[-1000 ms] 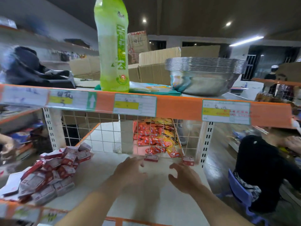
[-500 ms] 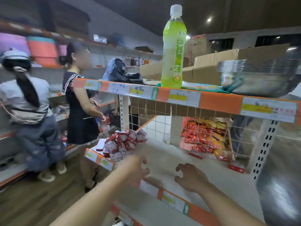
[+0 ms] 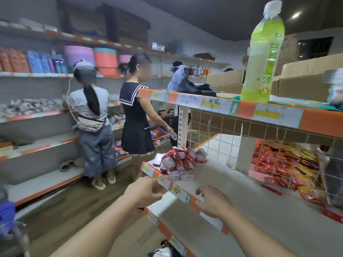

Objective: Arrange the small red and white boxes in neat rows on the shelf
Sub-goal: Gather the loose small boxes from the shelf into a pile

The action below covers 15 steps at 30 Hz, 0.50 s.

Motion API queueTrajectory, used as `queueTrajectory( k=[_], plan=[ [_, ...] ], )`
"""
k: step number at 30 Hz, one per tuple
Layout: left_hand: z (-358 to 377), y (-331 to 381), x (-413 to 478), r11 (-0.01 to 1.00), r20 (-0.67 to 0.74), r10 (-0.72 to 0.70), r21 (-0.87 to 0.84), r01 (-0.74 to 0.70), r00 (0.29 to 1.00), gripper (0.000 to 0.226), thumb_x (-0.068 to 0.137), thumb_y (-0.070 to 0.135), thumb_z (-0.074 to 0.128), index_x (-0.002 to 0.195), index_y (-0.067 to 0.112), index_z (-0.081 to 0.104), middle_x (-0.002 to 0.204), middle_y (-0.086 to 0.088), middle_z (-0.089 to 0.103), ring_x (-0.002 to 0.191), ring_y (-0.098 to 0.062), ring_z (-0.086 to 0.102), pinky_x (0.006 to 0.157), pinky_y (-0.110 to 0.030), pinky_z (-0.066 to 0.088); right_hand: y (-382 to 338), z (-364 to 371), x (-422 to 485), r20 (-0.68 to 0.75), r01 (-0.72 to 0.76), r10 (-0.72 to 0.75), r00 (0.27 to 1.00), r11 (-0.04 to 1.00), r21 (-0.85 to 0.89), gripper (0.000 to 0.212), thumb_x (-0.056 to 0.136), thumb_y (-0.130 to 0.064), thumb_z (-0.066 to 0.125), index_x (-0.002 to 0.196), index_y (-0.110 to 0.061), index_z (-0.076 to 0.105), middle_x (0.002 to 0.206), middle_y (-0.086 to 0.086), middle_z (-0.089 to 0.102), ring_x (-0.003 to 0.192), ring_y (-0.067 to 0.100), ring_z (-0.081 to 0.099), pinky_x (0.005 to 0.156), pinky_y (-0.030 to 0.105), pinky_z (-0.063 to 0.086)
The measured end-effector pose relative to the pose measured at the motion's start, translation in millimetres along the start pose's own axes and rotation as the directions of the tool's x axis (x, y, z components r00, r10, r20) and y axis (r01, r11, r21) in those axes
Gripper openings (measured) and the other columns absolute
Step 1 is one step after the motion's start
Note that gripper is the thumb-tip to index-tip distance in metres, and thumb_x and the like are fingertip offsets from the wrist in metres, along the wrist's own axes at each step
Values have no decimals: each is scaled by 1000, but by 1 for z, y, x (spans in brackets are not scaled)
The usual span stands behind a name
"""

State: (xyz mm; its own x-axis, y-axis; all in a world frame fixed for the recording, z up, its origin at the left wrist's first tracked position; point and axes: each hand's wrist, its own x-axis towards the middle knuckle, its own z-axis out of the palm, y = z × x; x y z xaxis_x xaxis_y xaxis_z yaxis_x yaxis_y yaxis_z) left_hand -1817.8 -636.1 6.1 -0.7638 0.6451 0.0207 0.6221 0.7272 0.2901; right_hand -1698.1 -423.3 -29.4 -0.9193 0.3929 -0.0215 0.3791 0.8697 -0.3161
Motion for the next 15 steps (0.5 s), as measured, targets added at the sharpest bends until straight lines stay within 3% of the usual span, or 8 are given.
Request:
queueTrajectory(
  k=[7,12,15],
  plan=[
    [-1,-48,52,996,20,10,-90,-8,1000,18,78,46,56,91,33,56,92,13,59,84,-8,55,63,-24,46,-25,18,57,-28,-54,54,998,999,-6,41,81,-47,55,119,-31,56,123,-2,55,111,19,55,88,32,47],
    [-1,-65,121,990,-12,130,-54,-130,991,46,73,48,54,117,33,55,115,9,55,111,-14,52,86,-34,49,-28,26,91,-127,-137,140,982,990,31,42,77,-34,50,118,-31,56,119,1,54,106,22,57,84,33,51],
    [-3,-64,156,977,-35,203,-61,-204,979,48,75,45,59,122,34,51,118,9,54,114,-14,49,88,-34,50,-26,30,106,-200,-162,160,967,987,4,40,79,-30,49,119,-32,50,114,1,50,101,21,53,80,37,53]
  ],
)
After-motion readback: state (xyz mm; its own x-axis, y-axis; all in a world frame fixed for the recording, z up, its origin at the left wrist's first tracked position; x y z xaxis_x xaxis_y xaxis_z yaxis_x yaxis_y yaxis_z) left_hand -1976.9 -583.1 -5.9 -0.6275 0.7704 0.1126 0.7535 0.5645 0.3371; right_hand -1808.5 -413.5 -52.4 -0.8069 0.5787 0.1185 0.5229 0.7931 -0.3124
